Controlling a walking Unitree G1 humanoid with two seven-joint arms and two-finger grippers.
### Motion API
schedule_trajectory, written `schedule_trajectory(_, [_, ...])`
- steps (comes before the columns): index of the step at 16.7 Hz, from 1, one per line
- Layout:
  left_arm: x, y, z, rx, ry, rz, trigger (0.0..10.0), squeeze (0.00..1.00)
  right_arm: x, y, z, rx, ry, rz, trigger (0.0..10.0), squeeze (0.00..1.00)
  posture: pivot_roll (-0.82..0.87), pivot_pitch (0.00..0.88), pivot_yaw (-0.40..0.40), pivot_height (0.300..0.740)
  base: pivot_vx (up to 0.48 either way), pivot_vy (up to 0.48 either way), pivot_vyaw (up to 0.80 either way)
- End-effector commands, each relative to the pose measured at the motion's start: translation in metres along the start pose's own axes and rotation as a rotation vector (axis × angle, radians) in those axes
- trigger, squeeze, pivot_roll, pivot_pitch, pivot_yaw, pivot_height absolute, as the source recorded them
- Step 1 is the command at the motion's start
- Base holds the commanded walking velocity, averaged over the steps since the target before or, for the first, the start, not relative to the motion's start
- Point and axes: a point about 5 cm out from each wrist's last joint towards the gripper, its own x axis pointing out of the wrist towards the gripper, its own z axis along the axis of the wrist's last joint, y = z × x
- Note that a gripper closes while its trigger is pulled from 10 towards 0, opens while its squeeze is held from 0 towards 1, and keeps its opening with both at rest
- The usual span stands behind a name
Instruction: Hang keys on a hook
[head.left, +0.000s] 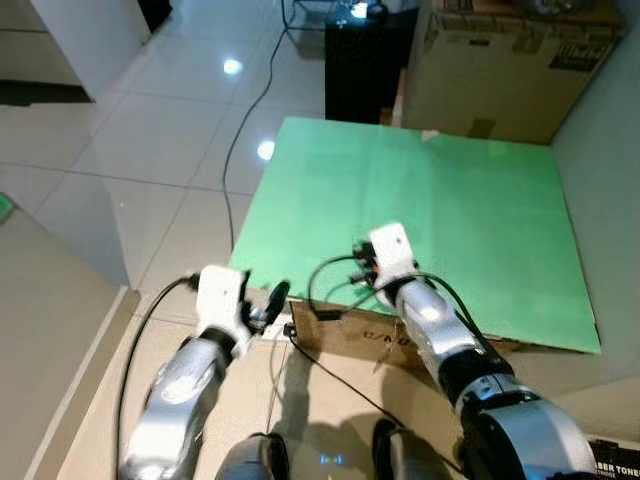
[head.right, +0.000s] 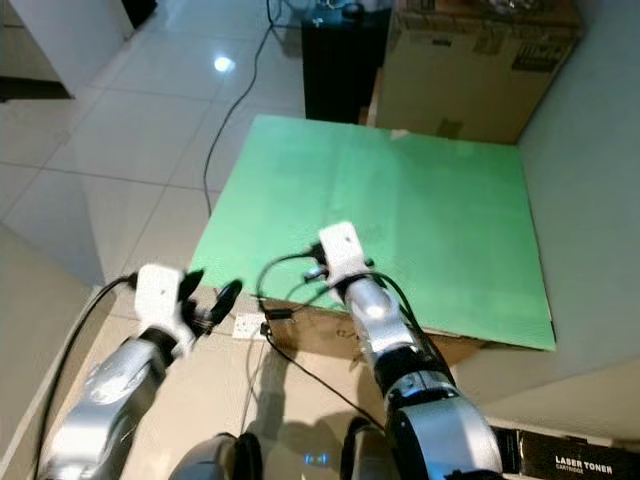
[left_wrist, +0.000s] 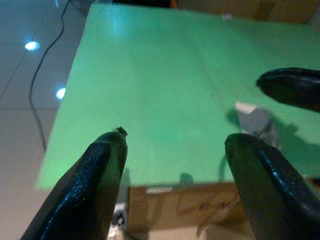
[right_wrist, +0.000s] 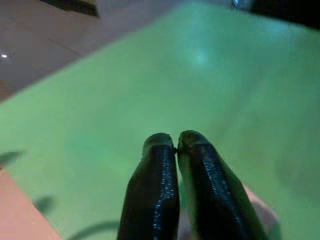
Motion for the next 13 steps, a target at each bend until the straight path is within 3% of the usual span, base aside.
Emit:
schedule_trajectory(1, [0.004, -0.002, -0.004, 0.004, 0.007, -0.002, 10.0, 0.0, 0.003, 0.003, 0.009, -0.031, -0.031, 0.026, 0.0, 0.0, -0.03, 0.091, 0.043, 0.736, 0.0, 0.0, 0.0])
schedule_trajectory(3, [0.018, -0.005, -0.002, -0.007, -0.01, -0.022, 10.0, 0.0, 0.002, 0.002, 0.017, -0.043, -0.082, 0.002, 0.0, 0.0, -0.06, 0.039, 0.038, 0.736, 0.0, 0.0, 0.0])
schedule_trajectory(4, [0.023, -0.006, -0.002, -0.01, -0.005, -0.034, 10.0, 0.0, -0.002, 0.002, 0.016, -0.043, -0.098, 0.0, 8.6, 0.0, -0.07, 0.024, 0.039, 0.736, 0.0, 0.0, 0.0])
schedule_trajectory(5, [0.03, -0.008, -0.003, 0.015, 0.003, -0.051, 10.0, 0.0, -0.012, 0.007, 0.011, -0.045, -0.131, 0.017, 10.0, 1.0, -0.08, 0.002, 0.041, 0.736, 0.0, 0.0, 0.0])
schedule_trajectory(6, [0.032, -0.008, -0.003, 0.019, 0.004, -0.054, 10.0, 0.0, -0.017, 0.01, 0.008, -0.054, -0.139, 0.026, 10.0, 1.0, -0.09, 0.0, 0.041, 0.736, 0.0, 0.0, 0.0])
schedule_trajectory(7, [0.044, -0.008, 0.001, 0.007, -0.011, -0.056, 10.0, 0.0, -0.044, 0.015, -0.015, -0.054, -0.109, 0.031, 10.0, 1.0, -0.11, 0.0, 0.049, 0.736, 0.0, 0.0, 0.0])
schedule_trajectory(11, [0.055, -0.009, 0.002, 0.014, -0.017, -0.085, 10.0, 0.0, -0.085, 0.001, -0.054, 0.015, 0.003, -0.12, 10.0, 1.0, -0.15, 0.0, 0.075, 0.736, 0.0, 0.0, 0.0])
schedule_trajectory(13, [0.059, -0.009, -0.001, -0.007, -0.005, -0.088, 10.0, 0.0, -0.107, -0.005, -0.062, 0.031, 0.048, -0.191, 10.0, 1.0, -0.17, 0.0, 0.096, 0.732, 0.0, 0.201, -0.23])
